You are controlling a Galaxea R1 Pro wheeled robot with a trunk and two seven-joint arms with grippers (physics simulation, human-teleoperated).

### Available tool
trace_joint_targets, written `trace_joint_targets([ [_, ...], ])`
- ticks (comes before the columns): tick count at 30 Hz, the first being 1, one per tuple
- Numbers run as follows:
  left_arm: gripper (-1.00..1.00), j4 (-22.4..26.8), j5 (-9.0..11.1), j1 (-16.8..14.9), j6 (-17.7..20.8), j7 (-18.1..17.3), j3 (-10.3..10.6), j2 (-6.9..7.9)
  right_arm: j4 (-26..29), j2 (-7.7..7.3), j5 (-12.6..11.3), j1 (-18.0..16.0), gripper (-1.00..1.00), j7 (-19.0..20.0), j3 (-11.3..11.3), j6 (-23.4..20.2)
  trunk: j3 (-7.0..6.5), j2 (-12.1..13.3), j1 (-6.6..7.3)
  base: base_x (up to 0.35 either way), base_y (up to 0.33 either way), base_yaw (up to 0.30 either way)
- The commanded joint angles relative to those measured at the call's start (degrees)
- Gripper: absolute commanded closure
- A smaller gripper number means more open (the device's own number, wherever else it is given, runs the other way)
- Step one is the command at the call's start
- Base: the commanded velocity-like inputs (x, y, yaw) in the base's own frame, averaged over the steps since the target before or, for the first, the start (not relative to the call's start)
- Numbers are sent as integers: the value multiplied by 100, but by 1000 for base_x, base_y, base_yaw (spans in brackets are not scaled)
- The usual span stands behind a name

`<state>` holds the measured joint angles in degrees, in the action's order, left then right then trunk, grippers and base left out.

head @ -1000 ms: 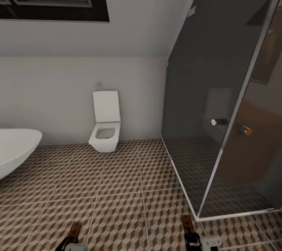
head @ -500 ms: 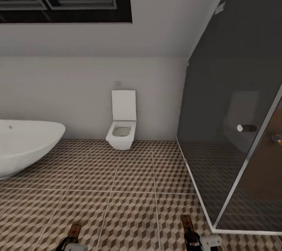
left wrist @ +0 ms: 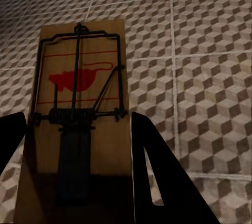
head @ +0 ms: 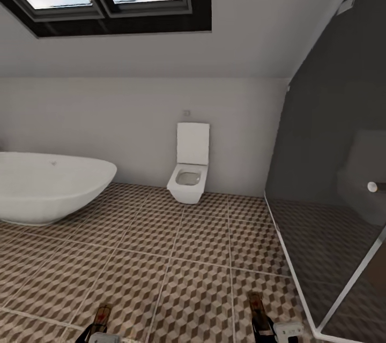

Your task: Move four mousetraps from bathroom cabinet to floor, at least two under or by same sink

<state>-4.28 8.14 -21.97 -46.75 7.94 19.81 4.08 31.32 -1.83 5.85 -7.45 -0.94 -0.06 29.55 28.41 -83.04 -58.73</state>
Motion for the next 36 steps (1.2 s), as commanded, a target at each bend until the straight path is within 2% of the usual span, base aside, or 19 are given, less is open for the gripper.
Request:
trace_joint_targets([
  [1, 100, -20, 47, -9, -27, 6, 50, -4, -2, -2, 15, -2, 100, 14, -3, 15, 6, -3, 0, 0, 0, 288],
  [20, 100, -20, 47, -8, -27, 6, 50, -4, -3, -2, 15, -2, 100, 14, -3, 16, 6, -3, 0, 0, 3, 288],
  [36, 100, -11, 47, -8, -27, 6, 50, -4, -3, -2, 15, -2, 100, 14, -2, 21, 6, -3, 0, 113, 237, 288],
])
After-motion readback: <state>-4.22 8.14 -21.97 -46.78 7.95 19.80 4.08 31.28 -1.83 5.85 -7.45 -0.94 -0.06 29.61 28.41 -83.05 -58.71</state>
